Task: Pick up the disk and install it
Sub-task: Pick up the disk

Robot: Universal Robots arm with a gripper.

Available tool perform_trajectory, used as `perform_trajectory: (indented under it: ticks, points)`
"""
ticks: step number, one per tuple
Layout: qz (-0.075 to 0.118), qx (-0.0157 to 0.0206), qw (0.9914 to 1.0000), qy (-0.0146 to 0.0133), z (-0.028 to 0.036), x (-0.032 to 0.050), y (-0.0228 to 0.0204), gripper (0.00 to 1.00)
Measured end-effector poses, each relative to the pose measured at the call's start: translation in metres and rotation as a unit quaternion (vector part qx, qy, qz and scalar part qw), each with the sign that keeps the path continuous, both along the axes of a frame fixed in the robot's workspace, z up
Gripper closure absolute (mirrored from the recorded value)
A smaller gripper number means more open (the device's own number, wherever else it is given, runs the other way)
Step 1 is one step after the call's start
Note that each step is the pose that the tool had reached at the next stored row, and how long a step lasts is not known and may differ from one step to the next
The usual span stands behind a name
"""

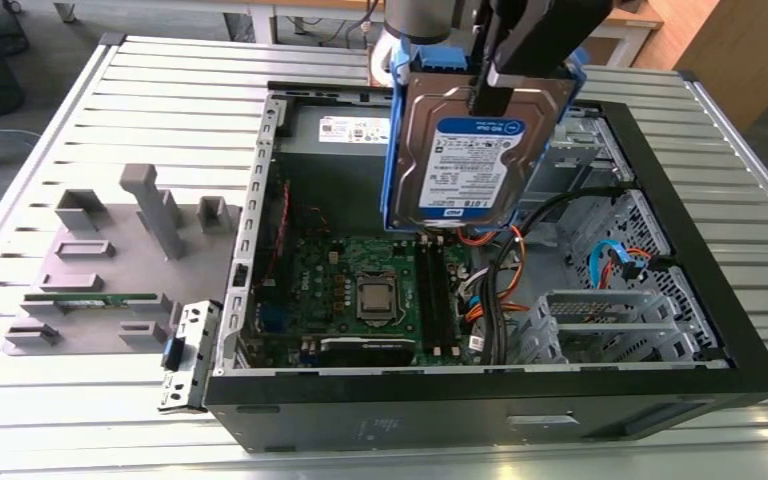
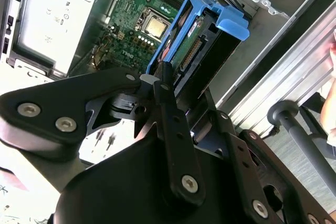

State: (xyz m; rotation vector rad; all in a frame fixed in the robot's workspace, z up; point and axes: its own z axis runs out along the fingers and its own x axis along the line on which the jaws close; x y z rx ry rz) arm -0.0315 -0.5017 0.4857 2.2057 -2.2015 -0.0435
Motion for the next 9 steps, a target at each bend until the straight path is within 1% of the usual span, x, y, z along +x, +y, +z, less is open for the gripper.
perform_trajectory:
  ticks: [9]
  points:
    - [0.0,-0.0002,1.0,0.0,-0.0003,0.0,-0.0047,0.65]
